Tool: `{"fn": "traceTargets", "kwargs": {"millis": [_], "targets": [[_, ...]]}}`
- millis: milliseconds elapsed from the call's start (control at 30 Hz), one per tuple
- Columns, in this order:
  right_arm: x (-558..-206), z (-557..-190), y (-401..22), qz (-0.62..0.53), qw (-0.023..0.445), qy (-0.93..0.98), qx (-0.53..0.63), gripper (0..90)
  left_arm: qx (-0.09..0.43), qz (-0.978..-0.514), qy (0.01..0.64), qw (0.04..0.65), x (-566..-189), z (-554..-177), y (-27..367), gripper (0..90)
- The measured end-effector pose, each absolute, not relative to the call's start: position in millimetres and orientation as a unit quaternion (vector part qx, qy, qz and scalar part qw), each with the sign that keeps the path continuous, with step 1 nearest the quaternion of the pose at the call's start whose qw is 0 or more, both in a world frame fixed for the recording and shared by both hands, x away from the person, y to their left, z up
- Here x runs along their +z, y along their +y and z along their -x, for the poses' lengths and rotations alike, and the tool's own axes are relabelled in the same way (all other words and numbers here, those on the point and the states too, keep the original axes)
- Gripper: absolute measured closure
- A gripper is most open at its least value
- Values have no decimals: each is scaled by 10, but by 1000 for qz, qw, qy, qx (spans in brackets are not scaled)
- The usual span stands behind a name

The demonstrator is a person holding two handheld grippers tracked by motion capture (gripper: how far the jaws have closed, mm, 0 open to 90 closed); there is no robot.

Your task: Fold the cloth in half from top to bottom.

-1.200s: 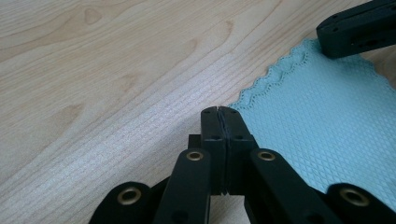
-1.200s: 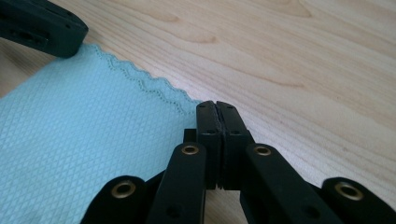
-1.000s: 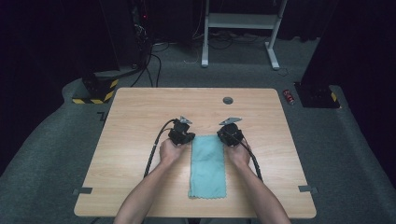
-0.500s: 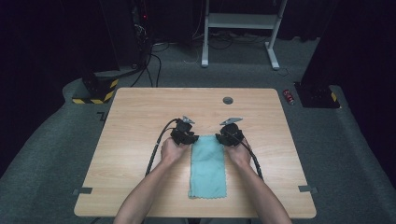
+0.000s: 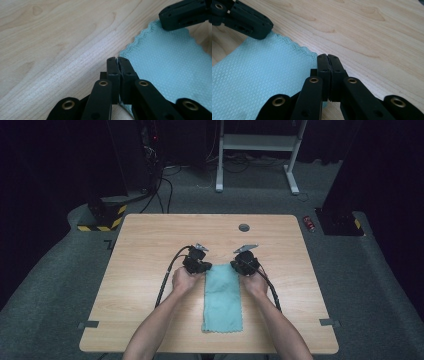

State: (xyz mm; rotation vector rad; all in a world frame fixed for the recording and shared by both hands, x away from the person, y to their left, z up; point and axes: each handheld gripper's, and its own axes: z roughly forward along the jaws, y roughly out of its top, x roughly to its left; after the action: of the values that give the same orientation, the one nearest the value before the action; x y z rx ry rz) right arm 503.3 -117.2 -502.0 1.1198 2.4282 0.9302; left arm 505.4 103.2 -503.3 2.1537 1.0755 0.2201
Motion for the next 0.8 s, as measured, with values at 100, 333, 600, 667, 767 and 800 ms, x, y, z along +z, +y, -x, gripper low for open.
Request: {"fn": "traceTargets", "kwargs": {"millis": [100, 333, 600, 667, 767, 800], "targets": [[-4982, -5030, -1176, -393, 155, 844, 332, 897, 90, -835, 412, 354, -4980, -5052, 1038, 884], [-4880, -5070, -1188, -395, 158, 837, 343, 898, 93, -824, 419, 370, -4868, -5131, 1071, 885], [-4653, -5208, -1202, -403, 172, 822, 364, 898, 110, -817, 419, 381, -4607, -5320, 1072, 885], [-4588, -5249, -1202, -404, 174, 820, 368, 899, 120, -815, 416, 384, -4535, -5359, 1071, 885], [-4502, -5261, -1216, -401, 177, 814, 381, 899, 124, -814, 413, 389, -4462, -5356, 1087, 885], [-4489, -5244, -1223, -400, 176, 814, 382, 899, 125, -815, 409, 391, -4447, -5333, 1089, 885]]}}
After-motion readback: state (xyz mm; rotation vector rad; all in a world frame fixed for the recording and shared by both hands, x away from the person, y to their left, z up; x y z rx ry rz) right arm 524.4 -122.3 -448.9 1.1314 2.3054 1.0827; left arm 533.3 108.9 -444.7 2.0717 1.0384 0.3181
